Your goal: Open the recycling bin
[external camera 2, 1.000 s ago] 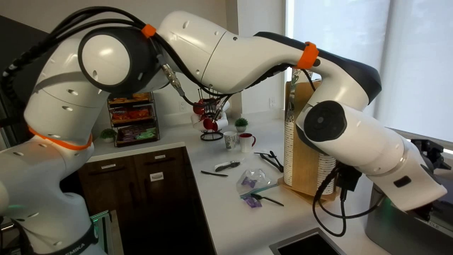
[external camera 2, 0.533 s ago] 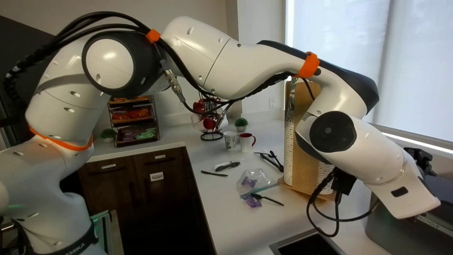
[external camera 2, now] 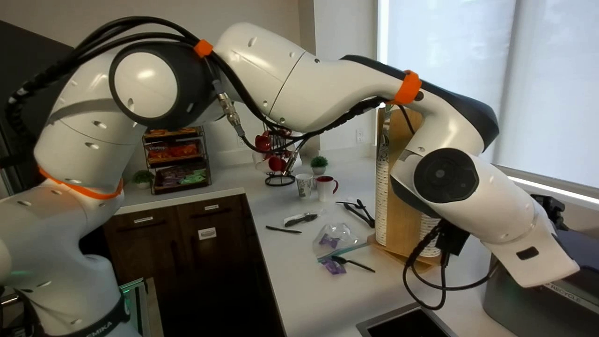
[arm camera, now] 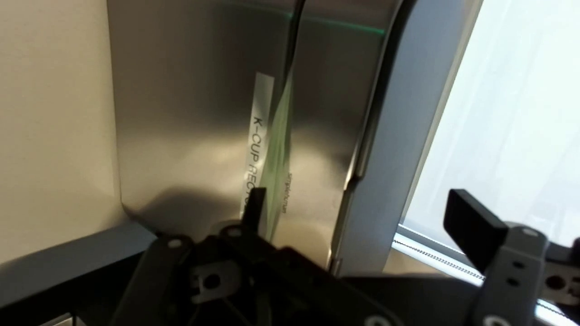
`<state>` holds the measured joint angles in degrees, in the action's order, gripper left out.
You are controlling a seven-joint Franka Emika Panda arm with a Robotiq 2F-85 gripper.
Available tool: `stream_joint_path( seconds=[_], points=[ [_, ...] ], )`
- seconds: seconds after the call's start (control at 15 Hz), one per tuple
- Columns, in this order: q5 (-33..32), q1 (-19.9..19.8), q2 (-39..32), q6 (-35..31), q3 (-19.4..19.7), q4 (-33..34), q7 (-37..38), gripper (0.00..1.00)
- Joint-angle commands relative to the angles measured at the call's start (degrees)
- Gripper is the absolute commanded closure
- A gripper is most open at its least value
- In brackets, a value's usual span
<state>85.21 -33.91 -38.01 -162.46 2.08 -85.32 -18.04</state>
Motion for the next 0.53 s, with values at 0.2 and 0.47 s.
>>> stream_joint_path(
  seconds=[0.2,0.47],
  points=[
    [1.8,-0.3,-0.5,0.2,-1.1,2.0,-0.2,0.0],
    [2.1,0.0,-1.1,-0.9,-1.2,3.3,1.0,0.0]
  ],
)
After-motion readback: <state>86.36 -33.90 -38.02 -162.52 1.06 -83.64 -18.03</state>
